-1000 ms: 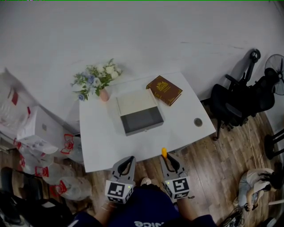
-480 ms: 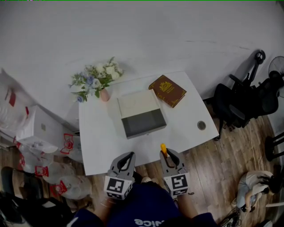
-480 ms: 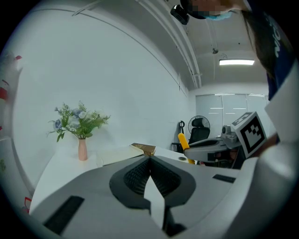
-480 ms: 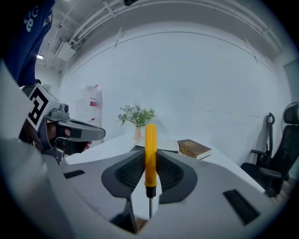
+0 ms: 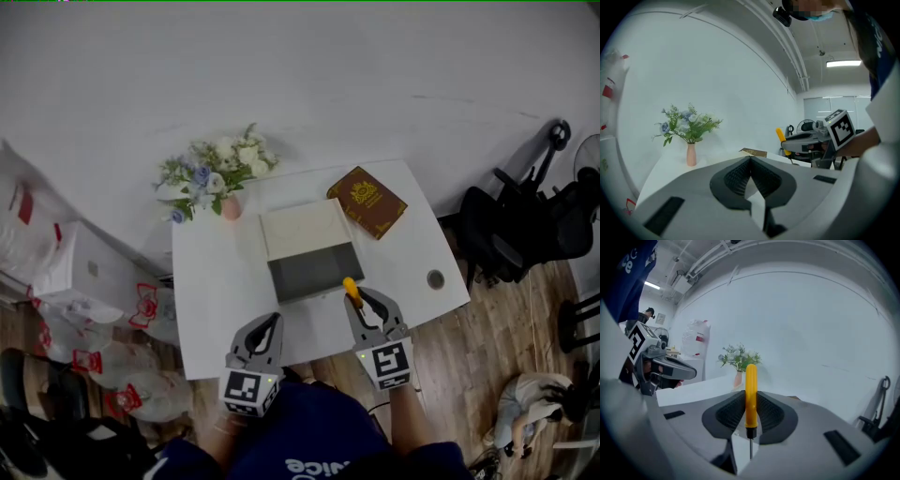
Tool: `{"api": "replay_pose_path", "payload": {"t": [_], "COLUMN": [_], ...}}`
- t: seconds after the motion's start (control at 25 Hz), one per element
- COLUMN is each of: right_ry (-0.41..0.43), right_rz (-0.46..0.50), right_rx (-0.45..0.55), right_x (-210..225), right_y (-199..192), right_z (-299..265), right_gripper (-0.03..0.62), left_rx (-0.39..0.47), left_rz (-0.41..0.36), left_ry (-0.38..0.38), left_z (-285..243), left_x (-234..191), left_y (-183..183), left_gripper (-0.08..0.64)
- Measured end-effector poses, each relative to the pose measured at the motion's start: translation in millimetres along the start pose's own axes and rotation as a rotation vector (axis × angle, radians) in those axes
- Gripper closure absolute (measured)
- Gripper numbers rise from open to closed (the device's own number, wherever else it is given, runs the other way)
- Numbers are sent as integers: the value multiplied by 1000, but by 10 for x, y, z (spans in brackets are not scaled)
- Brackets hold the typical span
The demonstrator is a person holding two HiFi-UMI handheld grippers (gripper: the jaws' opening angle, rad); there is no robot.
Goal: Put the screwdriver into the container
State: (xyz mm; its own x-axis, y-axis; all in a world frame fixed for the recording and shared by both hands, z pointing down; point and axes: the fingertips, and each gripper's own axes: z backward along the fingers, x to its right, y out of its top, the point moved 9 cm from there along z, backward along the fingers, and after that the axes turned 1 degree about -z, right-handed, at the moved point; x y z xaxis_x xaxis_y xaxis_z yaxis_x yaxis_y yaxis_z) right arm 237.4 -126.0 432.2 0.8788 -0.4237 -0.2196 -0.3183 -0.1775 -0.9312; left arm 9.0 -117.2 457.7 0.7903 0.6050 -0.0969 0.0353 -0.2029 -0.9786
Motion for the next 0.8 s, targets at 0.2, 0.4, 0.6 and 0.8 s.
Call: {"api": "replay_pose_path", "payload": {"t": [0.2,0.4,0.6,0.8], "right_ry": [53,139,217,298], "right_rz": [107,141,217,291], "right_rx": [-21,-55,-106,-171], "right_x": [57,57,36,10], "right_y": [80,87,50,-34], "right_z": [-399,-766,-1066,-1325], "right_gripper": [503,502,502,503], "left_rx": [7,7,3,-1], "left_rz": [-1,29,35,34], "left_ry": [33,84,129,183], "left_z": [44,94,129,207], "left_x": [-131,-293,-446,-577], "left_y": [1,-28,-93,-122], "left_gripper": [543,543,543,543]}}
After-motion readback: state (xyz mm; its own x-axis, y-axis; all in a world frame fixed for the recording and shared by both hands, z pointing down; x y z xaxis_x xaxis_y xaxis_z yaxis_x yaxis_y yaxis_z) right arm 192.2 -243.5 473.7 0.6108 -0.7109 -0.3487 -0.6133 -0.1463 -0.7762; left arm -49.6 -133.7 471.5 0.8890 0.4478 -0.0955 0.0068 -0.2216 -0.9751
